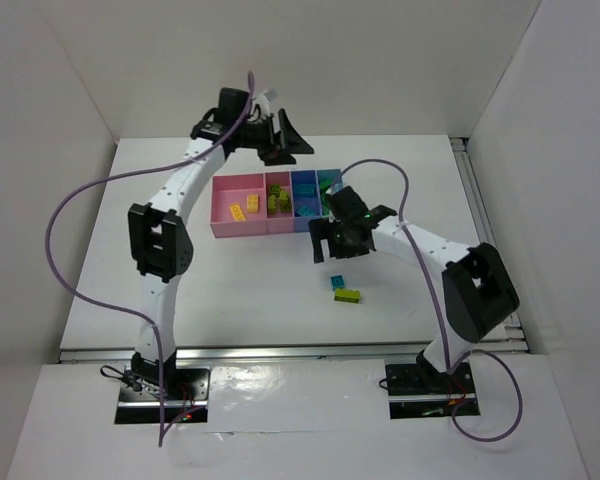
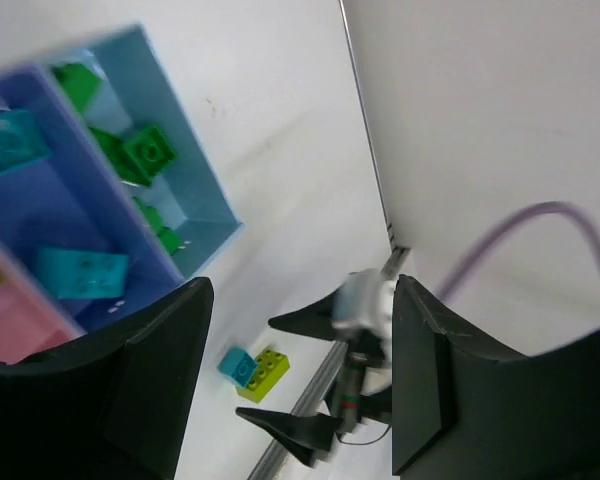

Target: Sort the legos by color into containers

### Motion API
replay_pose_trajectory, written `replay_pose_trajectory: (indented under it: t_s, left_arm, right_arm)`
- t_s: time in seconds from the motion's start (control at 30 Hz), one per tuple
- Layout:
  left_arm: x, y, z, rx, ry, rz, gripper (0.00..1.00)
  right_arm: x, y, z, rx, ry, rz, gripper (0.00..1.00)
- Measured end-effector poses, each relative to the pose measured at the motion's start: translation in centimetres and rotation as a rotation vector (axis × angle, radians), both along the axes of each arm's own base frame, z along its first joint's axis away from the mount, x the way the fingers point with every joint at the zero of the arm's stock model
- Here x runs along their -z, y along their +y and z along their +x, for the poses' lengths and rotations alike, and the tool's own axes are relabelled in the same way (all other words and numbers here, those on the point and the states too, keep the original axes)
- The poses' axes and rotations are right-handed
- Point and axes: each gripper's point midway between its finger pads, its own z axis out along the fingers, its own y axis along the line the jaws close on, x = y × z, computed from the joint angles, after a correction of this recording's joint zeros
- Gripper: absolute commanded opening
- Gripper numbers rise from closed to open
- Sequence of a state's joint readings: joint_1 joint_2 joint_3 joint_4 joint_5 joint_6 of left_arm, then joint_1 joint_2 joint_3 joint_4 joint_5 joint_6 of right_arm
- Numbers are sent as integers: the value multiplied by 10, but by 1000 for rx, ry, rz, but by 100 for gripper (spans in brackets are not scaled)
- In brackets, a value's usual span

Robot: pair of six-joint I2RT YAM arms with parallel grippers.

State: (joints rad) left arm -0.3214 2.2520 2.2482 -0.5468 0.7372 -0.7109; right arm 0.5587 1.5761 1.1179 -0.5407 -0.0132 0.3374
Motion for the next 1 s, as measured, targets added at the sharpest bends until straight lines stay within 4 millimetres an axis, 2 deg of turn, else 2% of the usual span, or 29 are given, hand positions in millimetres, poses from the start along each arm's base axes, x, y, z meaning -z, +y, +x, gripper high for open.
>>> replay_pose_trajectory:
  t_s: [0.17,0.27,0.33,0.4,0.47,0.53,0.57,0.6,0.7,0.8,0.87,1.0]
  left_arm:
    - [-33,67,6,-123,-44,17,73]
    - [-39,94,1,-169,-41,26,72]
    - [-35,105,-3,-180,-33,35,72]
    - [-26,110,-8,-182,-7,44,72]
    - [-15,111,-14,-179,26,54,72]
    - [-5,111,-18,-174,53,64,72]
    - [-2,112,-19,-170,59,68,72]
    - [-1,112,-21,-166,64,68,72]
    - [-2,111,-22,-155,65,60,72]
    - [-3,112,-22,-154,65,56,72]
    - [-3,113,-22,-153,66,52,72]
    - [-4,118,-23,-157,68,48,72]
  right_arm:
    - [41,7,-19,-44,111,-74,97]
    - [58,2,-31,-44,156,-106,95]
    - [64,-2,-37,-37,174,-128,88]
    - [68,-3,-40,-32,179,-143,81]
    - [69,-2,-43,-31,179,-150,66]
    - [71,-1,-45,-32,178,-152,55]
    - [72,-1,-46,-29,181,-153,50]
    - [73,-2,-47,-25,184,-157,37]
    - [73,-3,-46,-12,182,-159,25]
    - [69,-3,-42,-2,169,-170,23]
    - [58,-1,-31,5,138,-173,23]
    - [20,17,7,12,24,-145,23]
